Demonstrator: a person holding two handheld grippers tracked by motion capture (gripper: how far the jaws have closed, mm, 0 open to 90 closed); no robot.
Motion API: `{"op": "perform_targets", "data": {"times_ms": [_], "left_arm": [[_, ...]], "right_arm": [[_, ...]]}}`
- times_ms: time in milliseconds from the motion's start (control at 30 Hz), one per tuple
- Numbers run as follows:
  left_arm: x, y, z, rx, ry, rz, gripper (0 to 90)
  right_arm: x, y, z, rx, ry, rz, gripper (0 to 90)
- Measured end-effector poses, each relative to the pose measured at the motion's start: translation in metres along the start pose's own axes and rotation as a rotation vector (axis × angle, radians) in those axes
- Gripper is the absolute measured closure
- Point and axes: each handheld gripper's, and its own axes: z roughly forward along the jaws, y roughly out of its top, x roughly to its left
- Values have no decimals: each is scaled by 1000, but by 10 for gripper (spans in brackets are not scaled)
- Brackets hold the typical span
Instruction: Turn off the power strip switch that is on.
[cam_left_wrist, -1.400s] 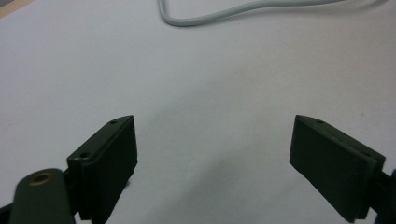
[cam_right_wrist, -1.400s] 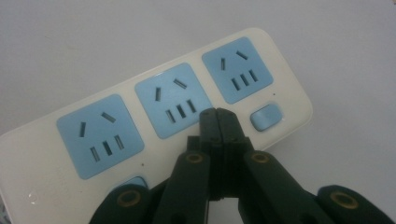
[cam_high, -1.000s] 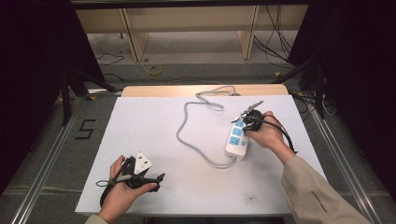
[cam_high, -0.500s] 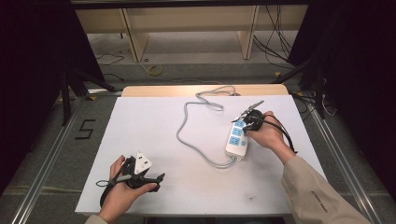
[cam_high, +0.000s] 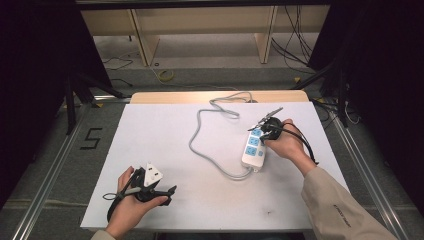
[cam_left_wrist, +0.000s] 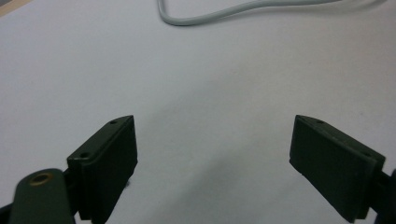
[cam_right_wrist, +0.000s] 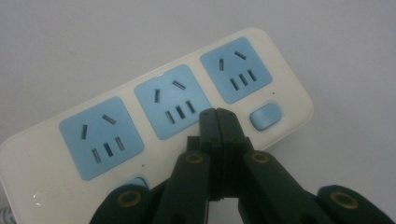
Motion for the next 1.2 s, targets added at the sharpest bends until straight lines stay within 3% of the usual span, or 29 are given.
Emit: {"op": "perform_targets", "data": {"times_ms": [1200], "left_arm": [[0,0,0,-2,0,-1,147]], "right_arm": [[1,0,-6,-32,18,11,900]]}}
